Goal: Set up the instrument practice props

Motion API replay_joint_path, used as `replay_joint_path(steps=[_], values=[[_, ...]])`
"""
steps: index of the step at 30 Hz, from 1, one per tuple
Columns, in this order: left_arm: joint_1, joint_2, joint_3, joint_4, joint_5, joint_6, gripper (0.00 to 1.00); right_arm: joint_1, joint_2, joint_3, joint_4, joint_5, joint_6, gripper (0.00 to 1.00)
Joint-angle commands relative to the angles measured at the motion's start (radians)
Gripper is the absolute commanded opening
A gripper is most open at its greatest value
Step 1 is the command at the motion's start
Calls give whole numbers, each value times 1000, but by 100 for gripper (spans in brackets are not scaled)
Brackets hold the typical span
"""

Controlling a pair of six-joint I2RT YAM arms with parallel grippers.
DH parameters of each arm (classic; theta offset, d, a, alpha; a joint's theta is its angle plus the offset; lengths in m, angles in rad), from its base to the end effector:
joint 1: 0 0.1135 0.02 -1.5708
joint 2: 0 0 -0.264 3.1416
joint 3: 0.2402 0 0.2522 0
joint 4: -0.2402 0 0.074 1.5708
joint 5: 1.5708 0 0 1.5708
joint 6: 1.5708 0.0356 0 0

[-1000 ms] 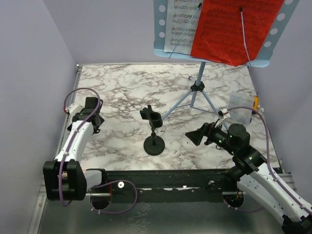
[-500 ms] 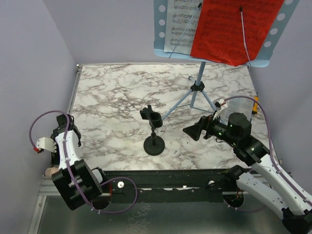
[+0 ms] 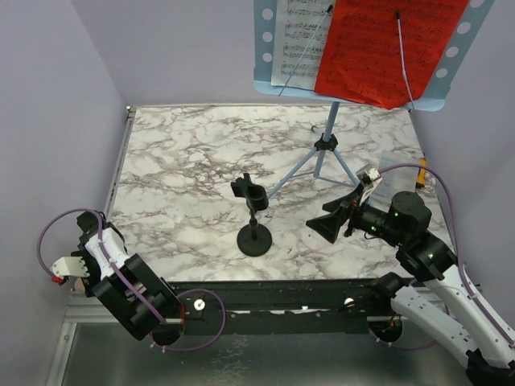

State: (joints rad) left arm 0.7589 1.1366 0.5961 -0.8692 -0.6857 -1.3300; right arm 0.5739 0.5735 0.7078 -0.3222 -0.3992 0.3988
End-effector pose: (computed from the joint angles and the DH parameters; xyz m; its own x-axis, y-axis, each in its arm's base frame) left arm 0.1050 0.1307 0.1782 0.4180 -0.6395 -0.6452 -0.8401 -0.5423 -0.0067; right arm 0.1083 0.0865 0.3290 -0.4633 0.1265 -0.8771 -0.6956 0.5614 0.4484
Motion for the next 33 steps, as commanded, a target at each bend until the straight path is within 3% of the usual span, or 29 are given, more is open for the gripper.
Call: replay_joint_path(steps=[1,6,9,18,23,26,33], values=[[40,-55,-71,170,102,42,97,-2,-4,56,-74,-37,-76,100],[41,-79,-117,224,140,49,94,-2,-14,99,-115,-24,-115,100],[42,-103,-127,224,130,32,83,-2,-27,102,-117,-23,-120,100],[42,-187,-168,207,163,-38,64,-2,-57,101,-129,-12,-116,100],[42,-215,-151,193,252,-64,53,-2,-48,113,-137,-7,-118,100],[42,-206,-134,182,325,-101,40,-2,-43,117,-140,0,-115,100],[16,-138,-46,175,460,-119,27,-2,-29,103,-123,45,-94,100]])
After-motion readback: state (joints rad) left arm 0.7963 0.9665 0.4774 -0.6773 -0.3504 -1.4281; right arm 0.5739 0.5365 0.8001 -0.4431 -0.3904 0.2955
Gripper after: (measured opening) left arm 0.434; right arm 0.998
